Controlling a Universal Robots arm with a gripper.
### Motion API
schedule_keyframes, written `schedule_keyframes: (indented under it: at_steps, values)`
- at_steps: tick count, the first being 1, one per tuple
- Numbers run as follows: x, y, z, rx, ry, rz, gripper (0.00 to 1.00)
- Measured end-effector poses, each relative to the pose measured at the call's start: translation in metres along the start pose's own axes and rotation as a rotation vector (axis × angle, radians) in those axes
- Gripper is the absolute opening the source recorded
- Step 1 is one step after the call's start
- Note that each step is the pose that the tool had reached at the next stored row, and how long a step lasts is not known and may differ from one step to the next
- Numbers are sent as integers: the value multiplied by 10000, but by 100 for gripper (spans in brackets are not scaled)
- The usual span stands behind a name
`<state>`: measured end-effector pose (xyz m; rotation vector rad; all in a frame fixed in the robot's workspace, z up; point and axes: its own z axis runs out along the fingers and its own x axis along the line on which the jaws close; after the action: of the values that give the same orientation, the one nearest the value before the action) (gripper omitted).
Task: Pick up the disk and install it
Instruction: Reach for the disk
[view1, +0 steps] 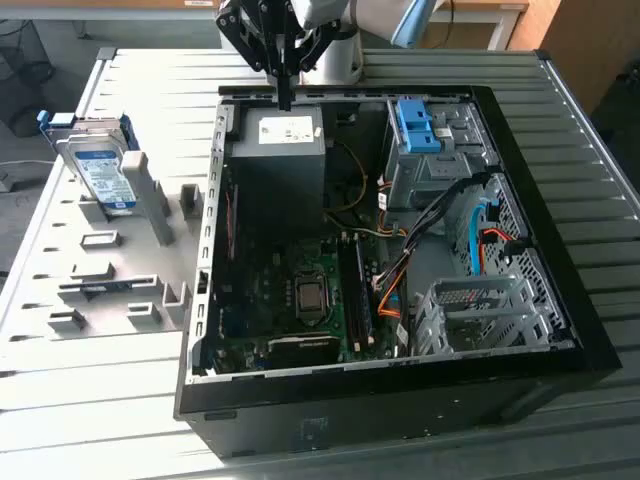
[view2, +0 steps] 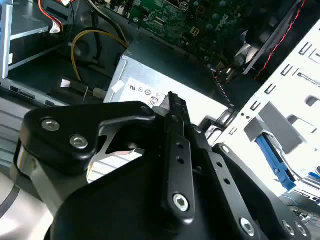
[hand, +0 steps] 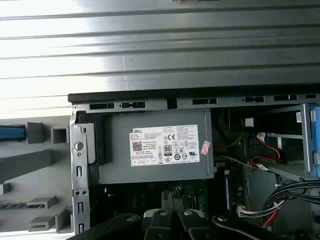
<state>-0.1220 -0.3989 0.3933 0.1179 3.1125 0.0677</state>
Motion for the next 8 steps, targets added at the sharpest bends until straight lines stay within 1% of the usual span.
schedule_keyframes:
  at_steps: [7, 8]
  values:
    - [7, 0, 0, 0, 0, 1, 11]
    - [17, -1, -1, 1, 0, 0, 11]
